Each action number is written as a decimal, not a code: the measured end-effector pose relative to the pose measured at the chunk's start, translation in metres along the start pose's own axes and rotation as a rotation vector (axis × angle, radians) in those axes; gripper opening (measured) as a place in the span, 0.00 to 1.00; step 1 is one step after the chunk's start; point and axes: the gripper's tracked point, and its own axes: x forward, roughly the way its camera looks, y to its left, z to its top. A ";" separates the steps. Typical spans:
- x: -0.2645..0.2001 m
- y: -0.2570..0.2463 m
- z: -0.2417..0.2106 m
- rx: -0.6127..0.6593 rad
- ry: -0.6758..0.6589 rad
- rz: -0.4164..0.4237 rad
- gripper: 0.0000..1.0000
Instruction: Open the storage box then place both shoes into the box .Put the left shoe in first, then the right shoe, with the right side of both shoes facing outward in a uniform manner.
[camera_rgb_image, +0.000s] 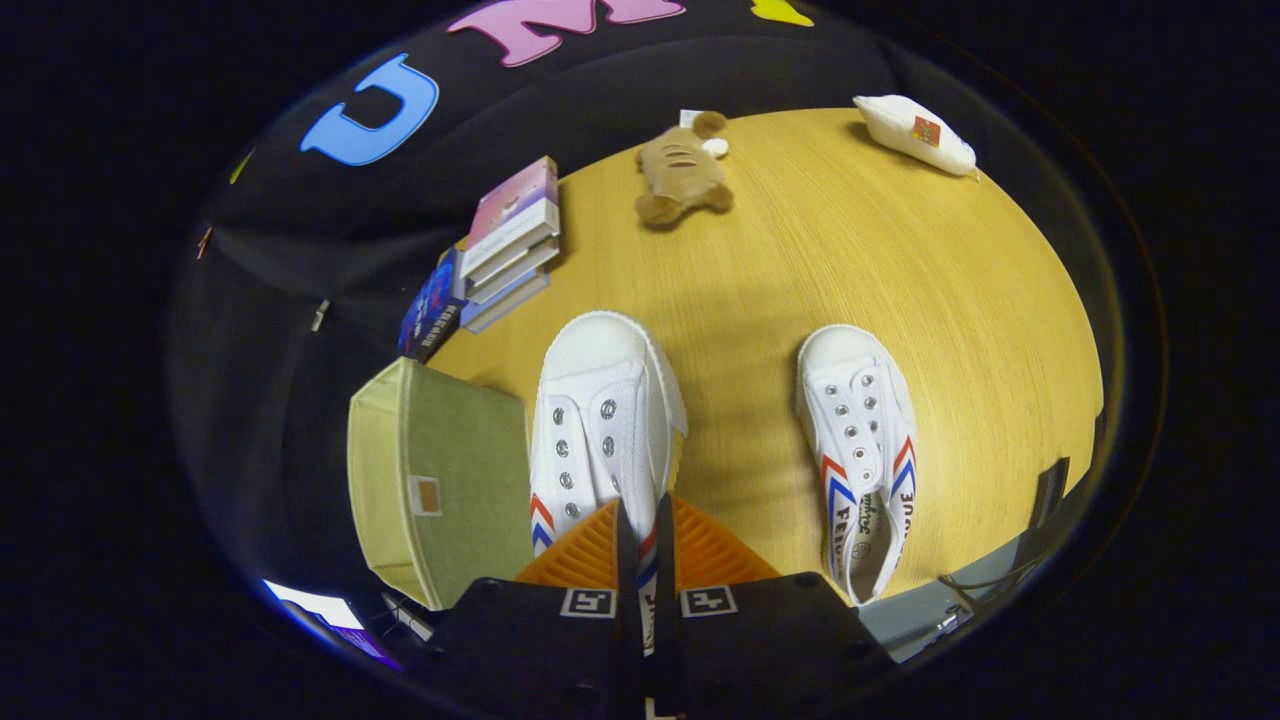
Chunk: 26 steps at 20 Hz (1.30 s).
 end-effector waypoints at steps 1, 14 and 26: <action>-0.006 0.018 0.005 -0.012 -0.007 0.027 0.09; 0.006 0.217 -0.014 -0.145 0.048 0.198 0.09; 0.094 0.252 -0.060 -0.114 0.144 0.037 0.08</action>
